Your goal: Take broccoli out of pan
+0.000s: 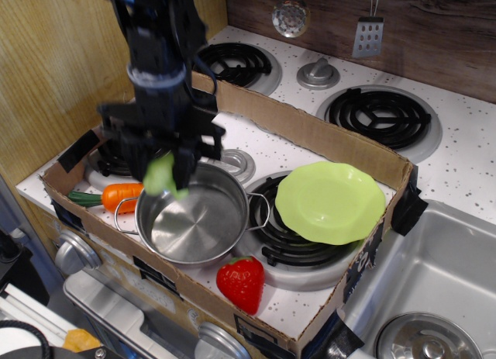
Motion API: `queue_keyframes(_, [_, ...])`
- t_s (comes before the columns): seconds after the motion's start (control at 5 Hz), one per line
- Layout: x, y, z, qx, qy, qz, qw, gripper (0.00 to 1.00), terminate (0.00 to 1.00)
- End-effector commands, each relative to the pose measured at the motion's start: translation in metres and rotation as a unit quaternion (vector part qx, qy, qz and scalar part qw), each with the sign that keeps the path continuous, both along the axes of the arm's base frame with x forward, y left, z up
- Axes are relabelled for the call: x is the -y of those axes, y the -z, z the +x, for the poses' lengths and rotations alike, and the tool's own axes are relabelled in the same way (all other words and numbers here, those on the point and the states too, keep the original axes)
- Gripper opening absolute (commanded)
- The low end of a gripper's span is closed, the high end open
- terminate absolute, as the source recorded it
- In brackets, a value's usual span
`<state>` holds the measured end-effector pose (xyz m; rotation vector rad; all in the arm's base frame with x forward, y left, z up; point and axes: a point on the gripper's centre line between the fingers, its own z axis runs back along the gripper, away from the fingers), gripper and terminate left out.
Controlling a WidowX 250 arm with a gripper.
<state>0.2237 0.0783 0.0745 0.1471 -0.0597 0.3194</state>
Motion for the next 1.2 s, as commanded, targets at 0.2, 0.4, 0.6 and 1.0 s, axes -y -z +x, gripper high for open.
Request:
queue_keyframes(0.2, [-0.055, -0.021, 0.075, 0.065, 0.131, 0.041, 0.9884, 0.00, 0.00])
queue_keyframes(0.4, [-0.066, -0.010, 0.078, 0.075, 0.140, 0.035, 0.9867, 0.00, 0.00])
queue_keyframes(0.6, [-0.081, 0.004, 0.084, 0.078, 0.161, 0.028, 0.9835, 0.00, 0.00])
queue_keyframes(1.0, [-0.093, 0.018, 0.084, 0.082, 0.176, 0.015, 0.9808, 1.00, 0.00])
